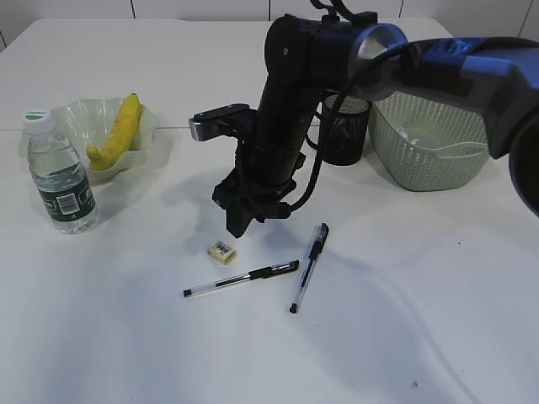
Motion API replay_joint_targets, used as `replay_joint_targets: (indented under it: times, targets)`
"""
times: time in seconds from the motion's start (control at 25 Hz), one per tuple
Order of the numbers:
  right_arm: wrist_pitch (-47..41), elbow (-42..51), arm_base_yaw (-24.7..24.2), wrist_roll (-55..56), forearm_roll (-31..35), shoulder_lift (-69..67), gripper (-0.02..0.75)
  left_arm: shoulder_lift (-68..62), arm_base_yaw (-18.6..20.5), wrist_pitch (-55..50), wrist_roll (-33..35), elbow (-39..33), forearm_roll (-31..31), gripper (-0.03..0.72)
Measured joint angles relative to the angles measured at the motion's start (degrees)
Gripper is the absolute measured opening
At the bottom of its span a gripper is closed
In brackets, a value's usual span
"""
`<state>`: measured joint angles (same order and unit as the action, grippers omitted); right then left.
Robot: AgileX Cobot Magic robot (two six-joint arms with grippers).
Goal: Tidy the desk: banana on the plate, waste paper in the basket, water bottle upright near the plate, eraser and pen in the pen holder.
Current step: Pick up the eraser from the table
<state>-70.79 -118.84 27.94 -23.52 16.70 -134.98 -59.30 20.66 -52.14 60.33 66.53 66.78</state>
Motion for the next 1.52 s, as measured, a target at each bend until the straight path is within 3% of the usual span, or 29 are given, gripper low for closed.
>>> replay_joint_targets:
  times: [0.48, 1.52]
  targets:
    - [0.32, -0.11, 0.58, 0.00, 3.98, -1.44, 0.389, -0.73, 0.00, 0.00, -0.07, 0.00, -0.32, 0.452]
    - [6.53, -0.11, 1.40, -0.60, 1.65, -2.36, 0.391, -0.73, 0.00, -1.78, -0.86, 0.00, -0.32, 0.451]
